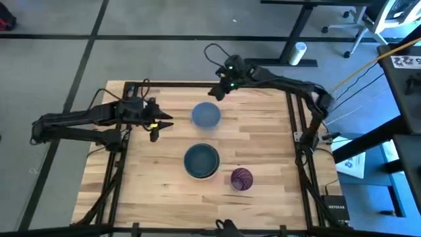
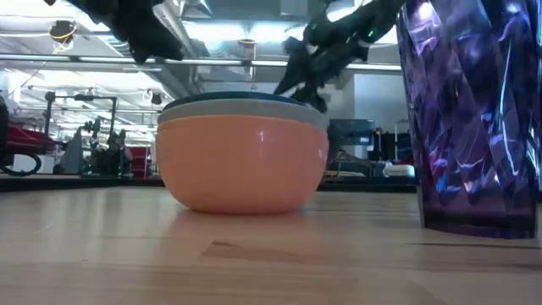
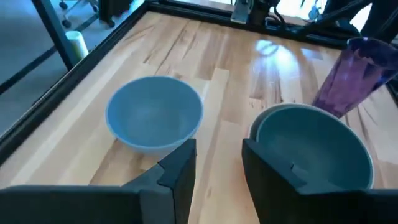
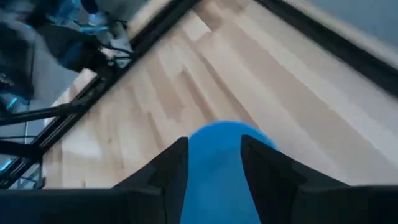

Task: Nest bowls inside each other
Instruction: Stack the light blue bowl on top of the blue bowl, then put the violet cup to the top right of the stacked bowl

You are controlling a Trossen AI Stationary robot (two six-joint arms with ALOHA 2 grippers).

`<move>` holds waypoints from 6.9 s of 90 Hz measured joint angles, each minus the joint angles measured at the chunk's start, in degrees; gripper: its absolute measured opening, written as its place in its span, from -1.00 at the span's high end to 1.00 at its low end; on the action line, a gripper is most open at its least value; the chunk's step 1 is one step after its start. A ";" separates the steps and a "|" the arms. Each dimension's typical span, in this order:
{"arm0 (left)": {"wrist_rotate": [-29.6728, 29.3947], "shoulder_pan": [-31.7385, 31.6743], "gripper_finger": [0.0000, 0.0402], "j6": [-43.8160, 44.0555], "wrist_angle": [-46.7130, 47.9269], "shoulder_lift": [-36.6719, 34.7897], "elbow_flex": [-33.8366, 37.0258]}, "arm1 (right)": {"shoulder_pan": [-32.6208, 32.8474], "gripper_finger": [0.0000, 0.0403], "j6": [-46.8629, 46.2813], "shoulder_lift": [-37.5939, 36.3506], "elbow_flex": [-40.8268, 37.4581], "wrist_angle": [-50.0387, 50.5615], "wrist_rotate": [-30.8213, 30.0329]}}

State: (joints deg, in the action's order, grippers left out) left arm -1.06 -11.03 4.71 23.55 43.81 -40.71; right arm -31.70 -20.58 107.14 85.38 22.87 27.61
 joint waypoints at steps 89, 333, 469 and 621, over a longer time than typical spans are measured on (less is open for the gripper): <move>-1.33 0.92 0.43 0.94 -0.06 0.09 0.02 | 7.30 0.34 13.83 6.65 8.13 23.61 -23.51; -5.71 0.92 0.43 -0.61 12.51 -8.07 0.02 | 34.14 1.00 14.91 18.19 34.59 42.57 -20.52; -5.10 3.05 0.43 0.13 12.74 -8.07 0.02 | 30.97 0.27 22.42 22.83 34.71 44.12 -6.80; -6.64 7.31 0.43 2.44 8.62 -14.00 6.56 | 38.59 0.27 -0.90 -10.80 24.45 63.26 -21.68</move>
State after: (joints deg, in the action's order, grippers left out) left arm -7.70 -3.72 7.15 32.17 29.81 -34.15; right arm 6.89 -21.47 96.34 109.83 86.14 5.93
